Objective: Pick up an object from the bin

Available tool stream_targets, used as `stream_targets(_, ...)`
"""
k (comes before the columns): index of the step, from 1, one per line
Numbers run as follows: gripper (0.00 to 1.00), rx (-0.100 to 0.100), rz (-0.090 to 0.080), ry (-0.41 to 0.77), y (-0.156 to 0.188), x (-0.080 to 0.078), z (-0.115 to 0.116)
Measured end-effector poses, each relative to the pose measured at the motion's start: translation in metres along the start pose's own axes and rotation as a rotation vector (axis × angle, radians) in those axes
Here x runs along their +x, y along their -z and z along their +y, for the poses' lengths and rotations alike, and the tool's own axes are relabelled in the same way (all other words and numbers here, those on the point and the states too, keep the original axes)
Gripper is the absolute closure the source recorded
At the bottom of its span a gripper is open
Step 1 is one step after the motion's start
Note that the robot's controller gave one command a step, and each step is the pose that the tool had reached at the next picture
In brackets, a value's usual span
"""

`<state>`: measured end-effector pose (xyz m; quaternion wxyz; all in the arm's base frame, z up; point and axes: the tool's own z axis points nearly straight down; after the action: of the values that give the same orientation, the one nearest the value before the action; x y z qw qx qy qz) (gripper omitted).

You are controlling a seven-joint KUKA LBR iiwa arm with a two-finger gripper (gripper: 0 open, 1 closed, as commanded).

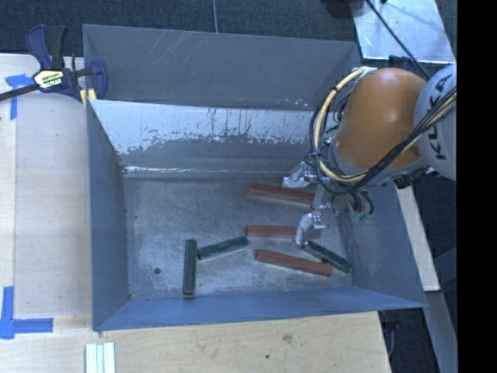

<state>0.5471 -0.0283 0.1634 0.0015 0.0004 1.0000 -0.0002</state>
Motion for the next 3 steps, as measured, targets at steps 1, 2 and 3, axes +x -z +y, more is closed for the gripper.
stream_targets(1,0.0,0.0,-0.003,-0.034,-0.009,-0.004,0.0)
stream_targets(2,0.0,0.0,0.0,-0.304,-0.037,-0.031,0.013)
stream_targets(3,0.0,0.0,0.0,-0.266,-0.053,-0.02,0.017)
